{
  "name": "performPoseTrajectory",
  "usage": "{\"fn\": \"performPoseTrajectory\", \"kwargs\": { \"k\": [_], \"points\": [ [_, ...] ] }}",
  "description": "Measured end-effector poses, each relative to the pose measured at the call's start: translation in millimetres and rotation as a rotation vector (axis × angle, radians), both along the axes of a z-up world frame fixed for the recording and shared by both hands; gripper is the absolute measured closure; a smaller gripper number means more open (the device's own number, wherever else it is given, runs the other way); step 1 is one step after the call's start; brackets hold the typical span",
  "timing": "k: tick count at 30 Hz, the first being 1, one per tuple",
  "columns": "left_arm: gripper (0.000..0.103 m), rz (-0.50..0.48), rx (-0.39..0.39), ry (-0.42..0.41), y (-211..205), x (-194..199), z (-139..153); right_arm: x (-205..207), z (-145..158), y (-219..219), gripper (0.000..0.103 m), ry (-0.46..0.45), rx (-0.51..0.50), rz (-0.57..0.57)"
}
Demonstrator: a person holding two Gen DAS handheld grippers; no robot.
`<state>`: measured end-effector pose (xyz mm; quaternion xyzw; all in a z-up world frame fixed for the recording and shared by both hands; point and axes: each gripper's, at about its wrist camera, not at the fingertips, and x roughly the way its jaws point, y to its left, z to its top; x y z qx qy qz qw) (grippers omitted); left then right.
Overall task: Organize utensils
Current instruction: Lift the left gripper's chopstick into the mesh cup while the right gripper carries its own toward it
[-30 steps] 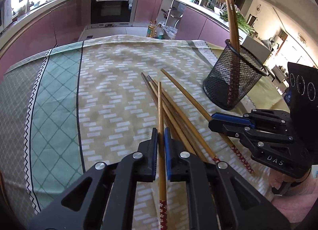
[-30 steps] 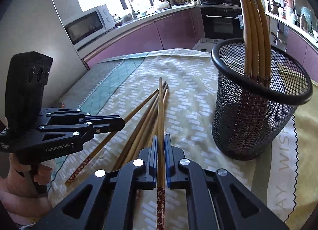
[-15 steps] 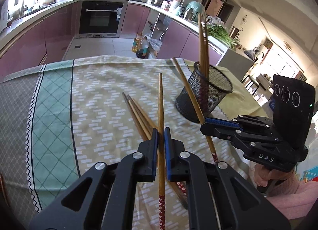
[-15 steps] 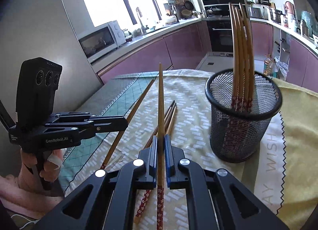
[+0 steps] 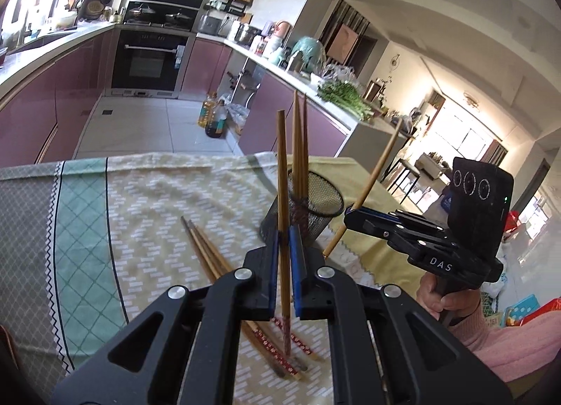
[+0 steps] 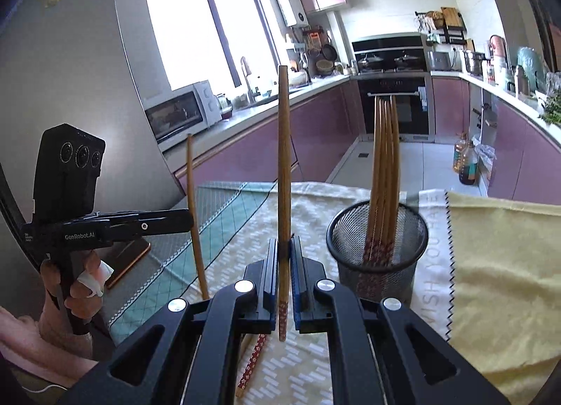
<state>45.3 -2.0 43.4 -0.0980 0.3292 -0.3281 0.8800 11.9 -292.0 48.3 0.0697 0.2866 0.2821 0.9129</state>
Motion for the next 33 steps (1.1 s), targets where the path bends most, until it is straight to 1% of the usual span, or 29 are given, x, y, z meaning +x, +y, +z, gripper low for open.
{"fn": "performPoseTrajectory", "kwargs": {
  "k": [6,7,12,16,19,22,24,25,27,29,33],
  "points": [
    [0.097,0.002,-0.069,-0.037,-3.2,8.8,24.4,0.5,15.7,-10.0,0.097,-0.053,0.001,-0.020],
    [0.101,0.006,-0.082,-0.040,-4.1,11.4,28.5,2.0,18.9,-12.3,0.097,-0.059,0.004,-0.022],
    [0.102,0.001,-0.131,-0.063,-12.6,25.3,47.8,7.0,32.8,-20.7,0.097,-0.092,0.008,-0.041],
    [0.102,-0.016,-0.124,-0.064,-22.7,32.7,55.3,10.1,35.1,-24.9,0.097,-0.098,0.010,-0.042],
    [0.102,-0.021,-0.091,-0.042,-28.2,34.3,46.6,11.1,29.4,-26.3,0.097,-0.084,0.012,-0.039],
    [0.102,-0.010,-0.046,-0.006,-27.7,39.0,27.9,12.6,24.9,-27.4,0.097,-0.067,0.014,-0.043],
    [0.100,0.011,-0.012,0.023,-25.2,42.6,14.5,13.6,25.6,-28.0,0.097,-0.065,0.018,-0.050],
    [0.100,0.025,0.005,0.037,-23.9,44.2,7.7,13.7,26.8,-30.2,0.097,-0.069,0.021,-0.057],
    [0.100,0.025,0.011,0.077,-20.1,49.0,-7.7,13.4,30.9,-33.6,0.097,-0.081,0.028,-0.067],
    [0.100,0.043,0.030,0.097,-16.9,53.7,-20.7,12.2,37.1,-35.3,0.097,-0.102,0.025,-0.078],
    [0.100,0.069,0.044,0.133,-10.8,62.2,-42.0,13.4,50.5,-41.1,0.097,-0.148,0.031,-0.102]
  ]
}}
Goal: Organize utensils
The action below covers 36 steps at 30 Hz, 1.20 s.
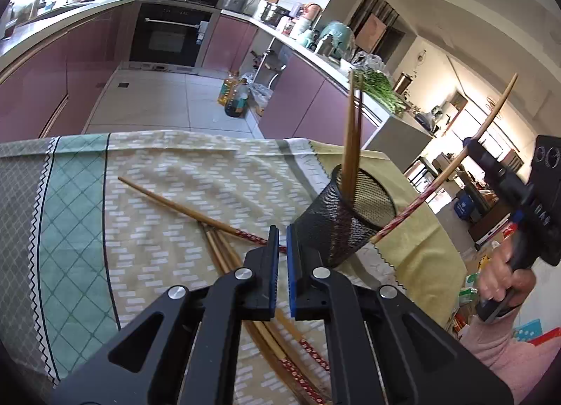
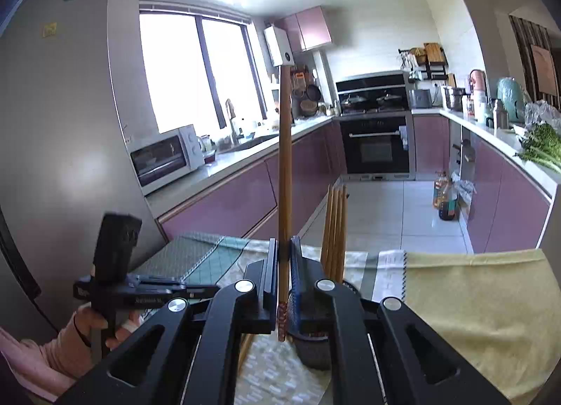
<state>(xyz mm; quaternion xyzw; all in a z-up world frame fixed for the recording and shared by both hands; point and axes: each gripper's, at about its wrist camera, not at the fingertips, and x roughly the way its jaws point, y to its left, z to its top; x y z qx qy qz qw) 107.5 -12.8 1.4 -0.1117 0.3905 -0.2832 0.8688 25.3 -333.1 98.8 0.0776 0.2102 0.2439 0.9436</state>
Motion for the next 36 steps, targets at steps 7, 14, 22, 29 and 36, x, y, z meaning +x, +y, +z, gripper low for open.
{"fn": "performPoseTrajectory", "kwargs": {
  "k": [7,14,22,29,36],
  "points": [
    [0.100,0.024,0.022,0.019,4.5,5.7,-14.1,17.4,7.4,-5.6,0.097,-0.049,-0.016,-0.079],
    [0.097,0.043,0.034,0.039,8.1,10.9,-25.3,45.3,-26.4,-1.3,0.097,0.094,-0.066,-0.092],
    [0.093,0.064,0.045,0.069,17.6,17.0,-40.4,45.6,-40.2,5.8,0.083,0.137,-0.145,-0.180],
    [0.090,0.083,0.043,0.078,26.0,17.5,-47.3,18.4,-29.6,79.4,0.082,0.033,-0.260,0.041],
    [0.089,0.107,0.039,0.087,39.2,10.0,-54.1,56.2,-94.7,151.5,0.082,0.234,-0.369,0.175]
  ]
}}
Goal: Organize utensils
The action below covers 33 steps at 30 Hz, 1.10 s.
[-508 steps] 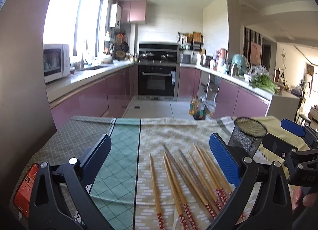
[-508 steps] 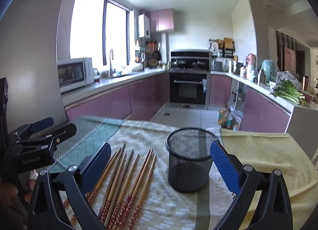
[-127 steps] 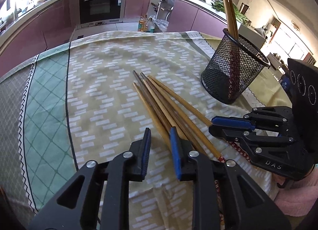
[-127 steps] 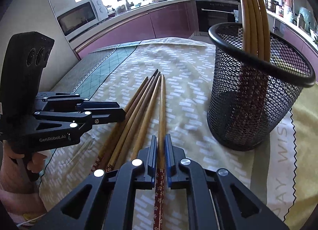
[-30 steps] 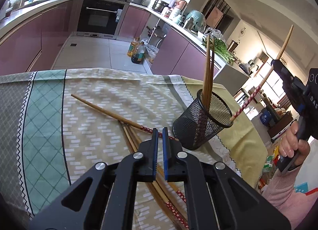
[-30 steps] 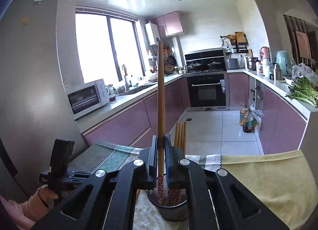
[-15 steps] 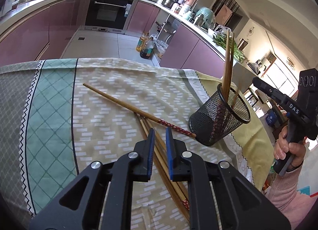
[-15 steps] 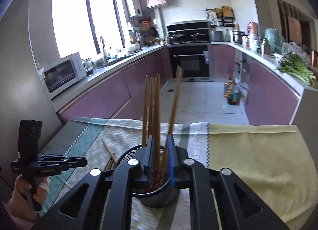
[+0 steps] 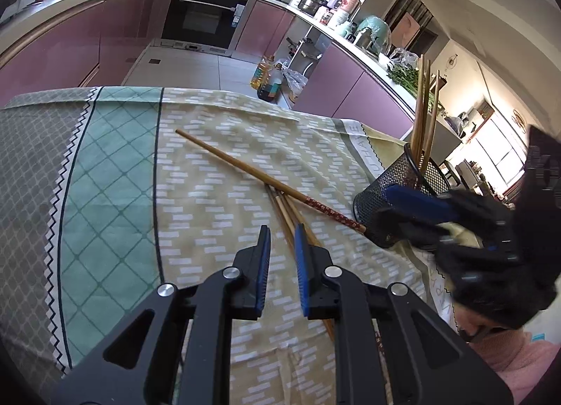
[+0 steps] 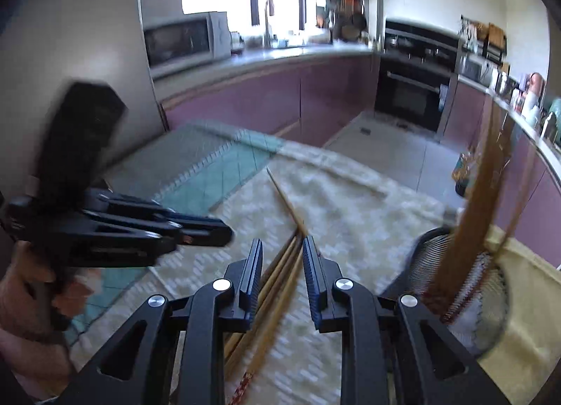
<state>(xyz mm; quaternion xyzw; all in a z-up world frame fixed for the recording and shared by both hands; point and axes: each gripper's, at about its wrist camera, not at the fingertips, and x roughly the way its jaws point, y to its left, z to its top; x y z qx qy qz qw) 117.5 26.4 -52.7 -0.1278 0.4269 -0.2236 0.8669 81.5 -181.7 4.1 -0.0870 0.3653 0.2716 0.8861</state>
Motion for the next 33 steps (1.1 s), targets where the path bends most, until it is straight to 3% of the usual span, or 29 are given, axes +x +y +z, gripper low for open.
{"fn": "performPoseTrajectory", "kwargs": {
  "k": [3,8,20,28,32,33],
  "points": [
    [0.088,0.017,-0.005,0.008,9.0,-2.6,-4.4,13.9,-25.9,14.5,0.082,0.045,-0.059,-0.030],
    [0.088,0.026,-0.026,0.023,19.7,-4.9,-10.6,19.3,-37.0,27.4,0.082,0.036,-0.132,-0.079],
    [0.086,0.014,-0.070,0.032,28.8,-8.1,-25.7,50.2,-36.8,47.6,0.078,0.065,-0.114,-0.102],
    [0.086,0.025,-0.081,0.037,39.6,-13.0,-30.0,84.9,-42.4,81.0,0.079,0.082,-0.181,-0.061],
    [0.086,0.025,-0.080,0.039,42.3,-14.1,-31.2,98.2,-47.4,83.4,0.080,0.113,-0.175,-0.064],
    [0.086,0.025,-0.079,0.041,43.0,-14.1,-31.9,100.1,-47.3,83.0,0.086,0.120,-0.171,-0.064]
  ]
}}
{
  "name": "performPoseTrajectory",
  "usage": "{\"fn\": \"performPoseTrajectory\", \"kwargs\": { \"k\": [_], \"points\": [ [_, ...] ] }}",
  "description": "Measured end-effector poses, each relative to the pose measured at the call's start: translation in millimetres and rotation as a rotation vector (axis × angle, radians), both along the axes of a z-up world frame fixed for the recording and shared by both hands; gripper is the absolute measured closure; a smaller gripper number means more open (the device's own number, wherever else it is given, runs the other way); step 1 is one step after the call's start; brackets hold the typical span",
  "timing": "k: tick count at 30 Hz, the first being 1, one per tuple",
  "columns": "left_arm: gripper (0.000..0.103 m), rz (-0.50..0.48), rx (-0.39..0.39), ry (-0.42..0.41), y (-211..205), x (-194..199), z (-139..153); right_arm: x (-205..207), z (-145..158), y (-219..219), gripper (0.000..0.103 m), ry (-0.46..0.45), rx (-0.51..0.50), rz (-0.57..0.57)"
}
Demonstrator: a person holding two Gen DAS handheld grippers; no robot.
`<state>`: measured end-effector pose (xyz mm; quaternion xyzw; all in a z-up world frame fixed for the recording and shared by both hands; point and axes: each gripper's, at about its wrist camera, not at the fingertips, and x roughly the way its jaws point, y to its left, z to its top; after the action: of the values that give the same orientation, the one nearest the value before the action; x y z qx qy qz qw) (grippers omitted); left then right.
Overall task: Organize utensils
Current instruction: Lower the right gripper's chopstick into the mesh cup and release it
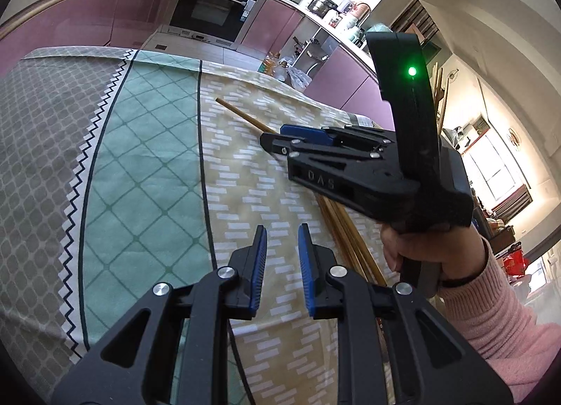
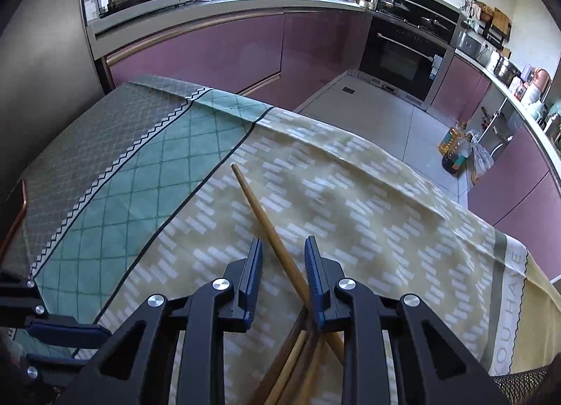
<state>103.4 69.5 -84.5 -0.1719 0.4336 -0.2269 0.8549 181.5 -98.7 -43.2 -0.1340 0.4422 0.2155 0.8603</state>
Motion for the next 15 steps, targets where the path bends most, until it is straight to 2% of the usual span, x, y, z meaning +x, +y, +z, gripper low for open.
{"fn": "performPoseTrajectory", "kwargs": {
  "k": [4,8,15],
  "points": [
    [0.086,0.000,-0.001,0.005,1.6,-0.6,-1.7,-1.1,-0.6,0.5,0.097,0.004,-0.008,0.012],
    [0.086,-0.005,-0.001,0.005,-0.7,-2.3,-1.6,-9.3,7.8,-2.6,0.097,-0.040,-0.004,0.005],
    [0.086,-0.037,0.010,-0.011,-15.9,0.1,2.7,-43.7,50.2,-32.8,0.098,-0.110,0.110,0.013]
  ]
}}
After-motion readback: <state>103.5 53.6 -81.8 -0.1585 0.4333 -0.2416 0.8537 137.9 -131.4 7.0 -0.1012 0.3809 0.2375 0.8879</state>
